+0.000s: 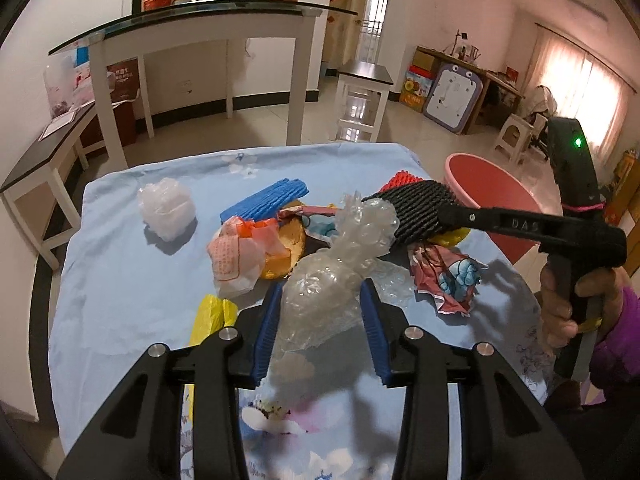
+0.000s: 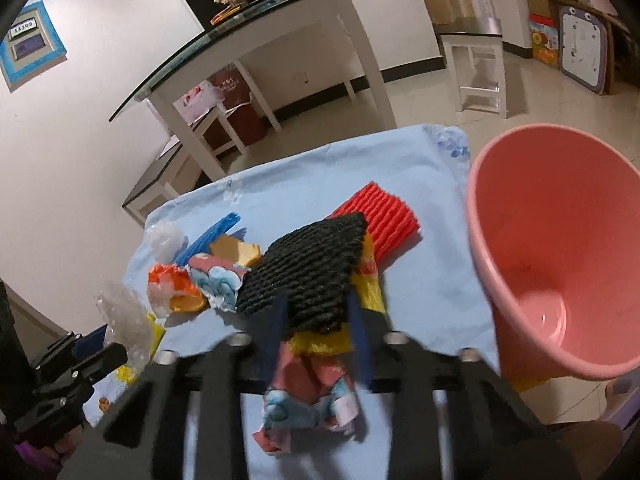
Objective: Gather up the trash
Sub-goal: 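Grasp the black mesh pad with the right gripper while the left lifts the bubble wrap, then carry both items over the pink bucket and open both grippers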
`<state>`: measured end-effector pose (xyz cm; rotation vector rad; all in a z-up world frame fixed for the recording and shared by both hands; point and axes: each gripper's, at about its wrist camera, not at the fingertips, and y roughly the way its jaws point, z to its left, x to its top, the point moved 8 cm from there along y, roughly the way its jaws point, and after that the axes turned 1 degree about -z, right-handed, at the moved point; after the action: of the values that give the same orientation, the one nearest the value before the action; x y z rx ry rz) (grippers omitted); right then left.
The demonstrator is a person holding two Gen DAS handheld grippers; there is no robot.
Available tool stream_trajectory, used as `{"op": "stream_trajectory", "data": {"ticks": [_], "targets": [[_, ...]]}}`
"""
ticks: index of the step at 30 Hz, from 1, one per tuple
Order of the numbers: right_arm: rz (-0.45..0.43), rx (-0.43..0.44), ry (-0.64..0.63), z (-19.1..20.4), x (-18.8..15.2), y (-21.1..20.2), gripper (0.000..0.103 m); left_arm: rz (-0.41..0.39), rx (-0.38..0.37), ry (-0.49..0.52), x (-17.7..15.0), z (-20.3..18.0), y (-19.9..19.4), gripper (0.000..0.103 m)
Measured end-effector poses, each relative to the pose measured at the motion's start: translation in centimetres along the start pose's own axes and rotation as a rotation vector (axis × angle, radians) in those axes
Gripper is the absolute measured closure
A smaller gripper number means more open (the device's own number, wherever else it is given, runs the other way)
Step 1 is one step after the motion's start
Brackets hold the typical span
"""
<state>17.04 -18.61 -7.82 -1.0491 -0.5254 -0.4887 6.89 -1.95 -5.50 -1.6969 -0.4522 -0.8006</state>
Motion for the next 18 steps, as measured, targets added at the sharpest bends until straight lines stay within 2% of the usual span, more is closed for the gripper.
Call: {"op": "stream_trajectory", "data": {"ticks": [1,3,10,18], "targets": [[-0.008,0.006,0.005,0.1,0.0,-0.2,0.090,-0.003,0.001,-0.002,0.0,0.1,-0.1,0.062],[-0.034,0.019,0.006,0.4,0.3,-1.1,0.093,-0.012,0.003,-0.003,0.2,0.1,-0.6,0.062],[-0.141,0.071,0.018,1.0,2.0,-5.3,0.094,-0.061,-0.001,0.002,1.2,-0.6,-2.0,0.062],[-0.271,0.015,0.049,-1.3,3.7,-10.8,0.094,-0.104,-0.023,0.024,2.8,-2.6,-2.8,0.062]]}}
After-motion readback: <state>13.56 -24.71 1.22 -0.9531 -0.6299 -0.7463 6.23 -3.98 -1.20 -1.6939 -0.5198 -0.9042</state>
